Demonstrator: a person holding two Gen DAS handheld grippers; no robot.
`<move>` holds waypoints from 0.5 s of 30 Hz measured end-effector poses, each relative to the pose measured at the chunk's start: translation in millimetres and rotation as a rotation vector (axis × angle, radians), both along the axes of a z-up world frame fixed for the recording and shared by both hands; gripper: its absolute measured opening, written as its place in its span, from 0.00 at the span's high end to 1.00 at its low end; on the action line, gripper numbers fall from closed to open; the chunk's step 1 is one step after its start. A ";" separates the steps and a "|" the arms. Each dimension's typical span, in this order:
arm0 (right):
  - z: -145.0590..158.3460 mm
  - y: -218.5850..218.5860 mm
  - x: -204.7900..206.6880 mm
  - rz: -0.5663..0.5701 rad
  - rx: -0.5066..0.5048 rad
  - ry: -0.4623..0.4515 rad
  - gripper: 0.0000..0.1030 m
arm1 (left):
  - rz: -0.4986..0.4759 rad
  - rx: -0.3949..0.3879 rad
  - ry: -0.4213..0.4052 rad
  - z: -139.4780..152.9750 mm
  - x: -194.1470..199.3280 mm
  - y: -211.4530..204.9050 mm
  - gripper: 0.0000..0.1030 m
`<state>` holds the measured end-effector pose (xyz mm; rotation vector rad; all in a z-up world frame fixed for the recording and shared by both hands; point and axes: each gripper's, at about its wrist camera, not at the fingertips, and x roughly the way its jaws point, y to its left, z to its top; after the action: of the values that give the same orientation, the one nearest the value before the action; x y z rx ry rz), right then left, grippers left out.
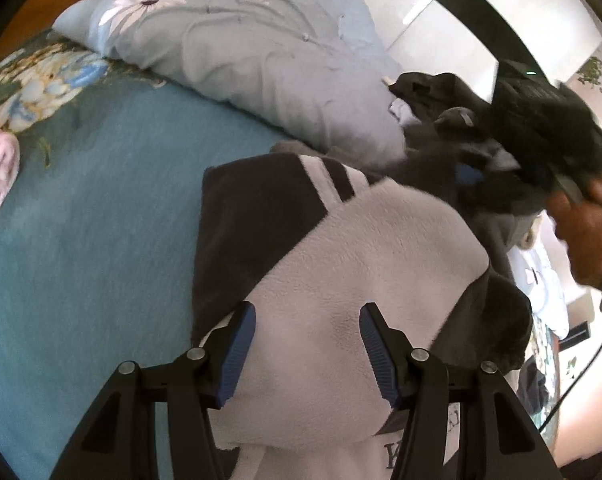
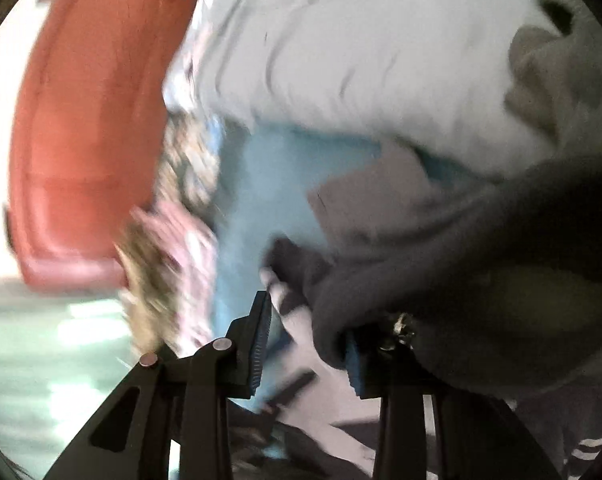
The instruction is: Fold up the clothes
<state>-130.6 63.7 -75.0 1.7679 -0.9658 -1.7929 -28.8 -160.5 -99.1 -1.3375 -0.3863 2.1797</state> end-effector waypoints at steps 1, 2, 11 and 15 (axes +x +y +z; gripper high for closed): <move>-4.5 7.7 -4.2 -0.036 -0.027 -0.020 0.66 | -0.002 0.004 0.005 1.3 -0.2 0.7 0.43; -8.8 14.3 -7.0 -0.068 -0.047 -0.039 0.66 | -0.004 0.008 0.011 2.5 -0.4 1.4 0.43; -12.6 21.3 0.1 -0.084 0.003 -0.062 0.66 | -0.015 0.025 0.139 39.1 -34.0 16.0 0.43; 6.6 24.8 13.3 -0.036 0.068 0.012 0.65 | 0.000 -0.009 0.088 31.6 -61.7 20.5 0.43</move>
<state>-117.4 88.5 -68.4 1.7896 -0.9482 -1.8768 -90.5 -139.9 -67.6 -1.2412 -0.3432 2.2338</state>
